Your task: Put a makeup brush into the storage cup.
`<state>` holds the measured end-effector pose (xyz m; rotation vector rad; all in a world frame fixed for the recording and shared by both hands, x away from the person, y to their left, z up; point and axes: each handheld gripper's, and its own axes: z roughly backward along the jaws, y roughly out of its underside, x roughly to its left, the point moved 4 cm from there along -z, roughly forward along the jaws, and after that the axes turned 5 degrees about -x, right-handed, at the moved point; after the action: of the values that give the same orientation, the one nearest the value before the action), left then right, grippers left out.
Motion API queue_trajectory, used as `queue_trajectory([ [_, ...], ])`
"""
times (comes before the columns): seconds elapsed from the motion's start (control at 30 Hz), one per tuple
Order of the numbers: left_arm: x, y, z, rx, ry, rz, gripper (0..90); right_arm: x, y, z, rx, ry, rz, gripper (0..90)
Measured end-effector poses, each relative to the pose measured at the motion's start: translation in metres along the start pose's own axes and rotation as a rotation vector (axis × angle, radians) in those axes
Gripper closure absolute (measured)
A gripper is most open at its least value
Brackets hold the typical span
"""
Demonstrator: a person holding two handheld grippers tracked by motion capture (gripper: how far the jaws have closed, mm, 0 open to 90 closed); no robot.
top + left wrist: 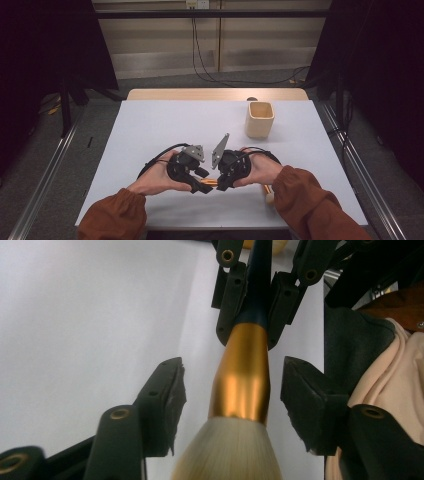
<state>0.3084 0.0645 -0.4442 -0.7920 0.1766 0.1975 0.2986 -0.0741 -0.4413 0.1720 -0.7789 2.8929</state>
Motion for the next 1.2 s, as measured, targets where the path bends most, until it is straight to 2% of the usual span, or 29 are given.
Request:
queue_trajectory([
  [0.03, 0.000, 0.001, 0.000, -0.004, -0.004, 0.011, 36.5, 0.000, 0.001, 0.000, -0.006, 0.000, 0.002, 75.3],
  [0.07, 0.000, 0.002, 0.001, 0.001, -0.012, -0.002, 34.2, 0.000, 0.001, 0.001, -0.004, 0.005, -0.003, 75.3],
  [0.13, 0.000, 0.001, 0.002, -0.022, -0.029, 0.015, 29.0, -0.001, 0.003, 0.002, -0.009, 0.020, -0.005, 75.3],
  [0.2, 0.002, 0.001, 0.004, -0.040, -0.050, 0.010, 26.2, -0.002, 0.005, 0.004, -0.012, 0.021, -0.014, 75.3],
  [0.27, 0.003, 0.001, 0.004, -0.053, -0.062, 0.023, 20.1, -0.004, 0.008, 0.005, -0.009, 0.019, -0.033, 75.3],
  [0.33, 0.003, 0.002, 0.005, -0.043, -0.079, 0.015, 19.5, -0.006, 0.012, 0.006, -0.003, 0.024, -0.049, 75.3],
  [0.4, 0.004, 0.003, 0.004, -0.053, -0.101, 0.036, 12.1, -0.007, 0.016, 0.006, -0.004, 0.025, -0.055, 75.3],
  [0.5, 0.006, 0.004, 0.007, -0.078, -0.108, 0.046, 11.0, -0.007, 0.021, 0.007, 0.001, 0.025, -0.072, 75.3],
  [0.57, 0.008, 0.006, 0.009, -0.085, -0.132, 0.052, 6.3, -0.008, 0.025, 0.009, -0.002, 0.028, -0.078, 75.3],
  [0.67, 0.009, 0.009, 0.012, -0.102, -0.142, 0.061, 5.9, -0.010, 0.031, 0.013, -0.016, 0.042, -0.092, 75.3],
  [0.77, 0.009, 0.011, 0.017, -0.128, -0.169, 0.091, 4.0, -0.010, 0.036, 0.017, -0.032, 0.045, -0.108, 75.3],
  [0.83, 0.008, 0.013, 0.020, -0.143, -0.174, 0.087, 3.8, -0.010, 0.038, 0.018, -0.038, 0.053, -0.125, 75.3],
  [0.97, 0.007, 0.019, 0.022, -0.147, -0.188, 0.090, 4.2, -0.010, 0.044, 0.020, -0.047, 0.061, -0.134, 75.3],
  [1.03, 0.007, 0.023, 0.024, -0.151, -0.205, 0.107, 4.0, -0.011, 0.045, 0.021, -0.062, 0.073, -0.133, 75.3],
  [1.2, 0.002, 0.028, 0.030, -0.201, -0.224, 0.128, 3.8, -0.013, 0.050, 0.024, -0.089, 0.092, -0.159, 75.3],
])
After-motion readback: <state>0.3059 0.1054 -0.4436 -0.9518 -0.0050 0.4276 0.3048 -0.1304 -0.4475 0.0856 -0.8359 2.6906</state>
